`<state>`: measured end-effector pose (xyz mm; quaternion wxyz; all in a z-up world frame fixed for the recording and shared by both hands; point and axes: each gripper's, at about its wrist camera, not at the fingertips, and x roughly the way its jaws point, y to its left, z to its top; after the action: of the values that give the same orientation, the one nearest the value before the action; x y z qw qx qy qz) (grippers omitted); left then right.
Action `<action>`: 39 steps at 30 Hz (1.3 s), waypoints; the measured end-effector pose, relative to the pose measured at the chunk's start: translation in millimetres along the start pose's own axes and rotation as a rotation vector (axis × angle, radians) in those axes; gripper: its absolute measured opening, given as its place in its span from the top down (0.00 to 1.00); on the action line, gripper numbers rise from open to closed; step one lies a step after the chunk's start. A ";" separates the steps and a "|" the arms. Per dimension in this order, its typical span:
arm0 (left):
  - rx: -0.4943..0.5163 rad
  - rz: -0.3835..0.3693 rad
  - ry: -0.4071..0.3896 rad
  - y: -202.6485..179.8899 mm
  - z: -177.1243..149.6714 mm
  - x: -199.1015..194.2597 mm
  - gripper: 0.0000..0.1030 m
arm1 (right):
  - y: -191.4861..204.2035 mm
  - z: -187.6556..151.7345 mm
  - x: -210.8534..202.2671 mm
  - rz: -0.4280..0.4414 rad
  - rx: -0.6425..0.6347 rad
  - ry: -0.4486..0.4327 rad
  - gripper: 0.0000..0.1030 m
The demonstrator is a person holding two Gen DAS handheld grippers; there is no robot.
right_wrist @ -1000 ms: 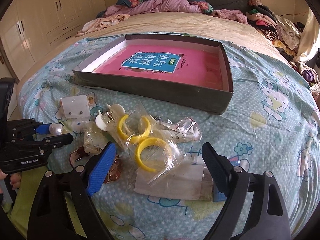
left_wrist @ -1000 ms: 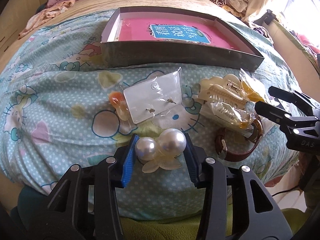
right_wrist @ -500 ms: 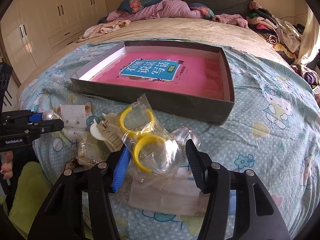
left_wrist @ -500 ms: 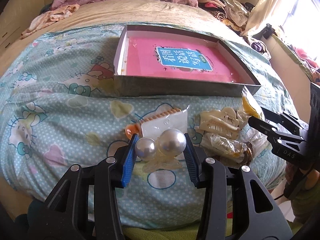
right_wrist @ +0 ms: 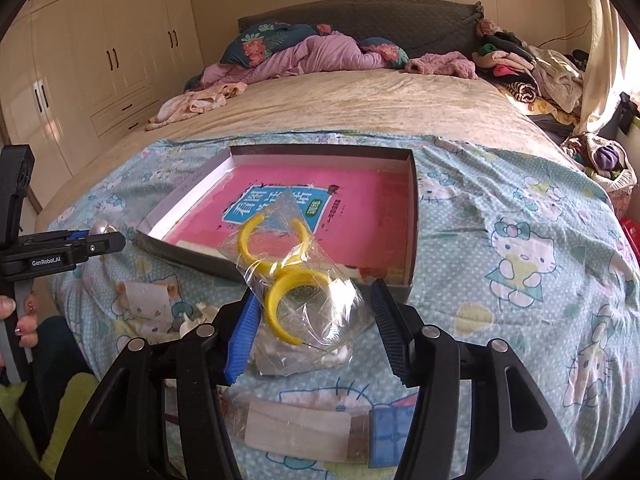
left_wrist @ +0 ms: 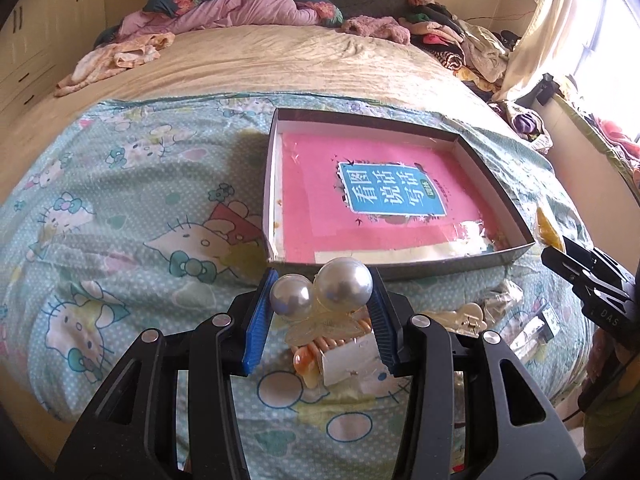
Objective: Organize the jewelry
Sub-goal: 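Carry pearls with left tool and bangles with right tool into the box, release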
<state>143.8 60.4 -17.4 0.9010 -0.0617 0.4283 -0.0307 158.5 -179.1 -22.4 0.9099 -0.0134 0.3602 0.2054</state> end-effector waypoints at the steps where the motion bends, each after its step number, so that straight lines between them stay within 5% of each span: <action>1: 0.002 -0.001 -0.003 -0.2 3.5 1.0 0.65 | -1.6 3.7 0.7 -0.003 0.005 -0.006 0.49; 22: 0.068 -0.018 0.025 -27.8 50.1 53.9 0.65 | -20.1 45.6 33.4 -0.063 0.031 -0.031 0.48; 39: 0.088 0.002 0.104 -26.1 47.5 106.0 0.65 | -26.2 43.1 98.7 -0.101 0.049 0.126 0.48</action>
<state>247.5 27.2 -65.6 0.8794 -0.0199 0.4728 -0.0517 261.3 -159.7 -58.9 0.8947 -0.0221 0.4205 0.1489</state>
